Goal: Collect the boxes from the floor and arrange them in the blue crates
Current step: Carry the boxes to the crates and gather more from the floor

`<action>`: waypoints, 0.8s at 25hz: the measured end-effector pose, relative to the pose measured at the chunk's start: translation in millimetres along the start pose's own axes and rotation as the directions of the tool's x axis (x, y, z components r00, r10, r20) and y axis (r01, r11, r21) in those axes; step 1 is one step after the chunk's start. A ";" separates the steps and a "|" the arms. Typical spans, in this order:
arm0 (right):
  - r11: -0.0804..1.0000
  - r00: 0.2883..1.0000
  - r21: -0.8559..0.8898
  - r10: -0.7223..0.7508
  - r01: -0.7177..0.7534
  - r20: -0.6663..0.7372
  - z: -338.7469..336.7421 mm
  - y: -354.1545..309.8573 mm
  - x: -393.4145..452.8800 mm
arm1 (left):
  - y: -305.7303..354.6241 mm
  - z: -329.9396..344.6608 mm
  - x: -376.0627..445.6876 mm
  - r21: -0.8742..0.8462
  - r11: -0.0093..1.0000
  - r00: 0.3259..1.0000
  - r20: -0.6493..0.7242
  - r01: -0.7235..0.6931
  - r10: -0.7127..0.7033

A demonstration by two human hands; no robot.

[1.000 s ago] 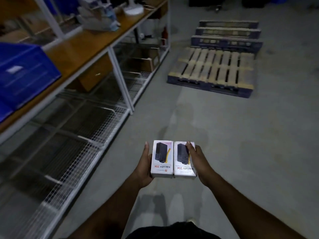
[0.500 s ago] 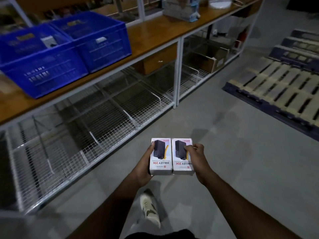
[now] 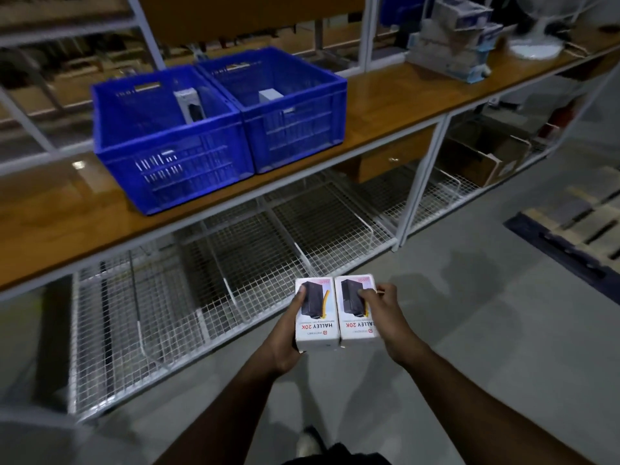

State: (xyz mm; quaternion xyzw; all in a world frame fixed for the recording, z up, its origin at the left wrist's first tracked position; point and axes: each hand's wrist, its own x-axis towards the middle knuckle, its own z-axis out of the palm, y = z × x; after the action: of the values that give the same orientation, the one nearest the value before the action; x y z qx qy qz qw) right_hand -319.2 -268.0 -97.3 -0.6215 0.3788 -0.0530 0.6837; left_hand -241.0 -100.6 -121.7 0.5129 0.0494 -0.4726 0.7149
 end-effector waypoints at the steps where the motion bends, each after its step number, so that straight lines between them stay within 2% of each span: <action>1: 1.000 1.000 0.006 -0.014 0.014 0.006 13.4 -6.8 8.9 | 12.7 -10.3 5.5 0.002 1.000 1.000 -0.020 -0.014 0.014; 6: 0.997 0.995 0.046 -0.058 0.054 0.087 68.1 -39.2 51.9 | 69.2 -46.4 28.3 -0.049 0.995 0.988 -0.136 -0.082 0.075; 9: 0.991 0.982 0.071 -0.121 0.111 0.147 98.4 -66.6 85.0 | 98.9 -68.4 46.7 -0.039 0.980 0.951 -0.249 -0.197 0.181; 13: 0.972 0.929 0.114 -0.229 0.204 0.291 149.6 -114.9 129.4 | 154.8 -87.3 61.1 -0.013 0.907 0.834 -0.400 -0.420 0.380; 16: 0.957 0.868 0.166 -0.286 0.238 0.406 181.2 -158.6 160.2 | 206.3 -91.2 63.0 0.063 0.856 0.743 -0.468 -0.512 0.479; 20: 0.927 0.756 0.214 -0.376 0.309 0.537 218.1 -217.1 192.5 | 270.9 -83.9 60.5 0.172 0.723 0.569 -0.508 -0.669 0.647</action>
State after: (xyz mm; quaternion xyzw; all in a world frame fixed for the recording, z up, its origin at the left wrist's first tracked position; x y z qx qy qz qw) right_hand 30.8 -244.2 -4.1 -0.6282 0.0340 -0.0109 0.7772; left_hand 23.6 -65.7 -8.6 0.5901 0.0615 -0.0089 0.8049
